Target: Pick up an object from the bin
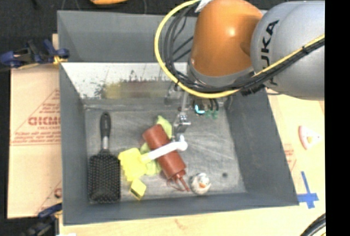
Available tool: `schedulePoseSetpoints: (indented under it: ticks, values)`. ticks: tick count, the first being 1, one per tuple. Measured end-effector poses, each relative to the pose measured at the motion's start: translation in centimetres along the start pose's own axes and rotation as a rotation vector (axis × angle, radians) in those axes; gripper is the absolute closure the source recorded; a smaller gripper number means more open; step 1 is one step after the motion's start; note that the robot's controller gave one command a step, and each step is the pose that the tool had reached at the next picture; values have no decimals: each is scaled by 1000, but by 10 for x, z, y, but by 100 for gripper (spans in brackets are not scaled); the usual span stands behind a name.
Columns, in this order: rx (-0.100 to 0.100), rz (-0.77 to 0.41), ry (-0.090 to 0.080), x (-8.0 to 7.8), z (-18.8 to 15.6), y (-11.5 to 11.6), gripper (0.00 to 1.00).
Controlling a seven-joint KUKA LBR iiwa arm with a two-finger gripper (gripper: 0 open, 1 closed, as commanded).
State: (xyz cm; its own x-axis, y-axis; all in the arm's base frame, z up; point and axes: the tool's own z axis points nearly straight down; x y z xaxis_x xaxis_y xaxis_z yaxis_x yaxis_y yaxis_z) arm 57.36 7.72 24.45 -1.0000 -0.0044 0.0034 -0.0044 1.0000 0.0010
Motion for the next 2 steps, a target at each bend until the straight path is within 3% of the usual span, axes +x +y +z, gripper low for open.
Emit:
schedulePoseSetpoints:
  ticks: [1, 2]
  values:
    - [-1, 1, -8, -1, -4, 0, 0]
    - [-2, 67, -11, 16, 62, 17, 0]
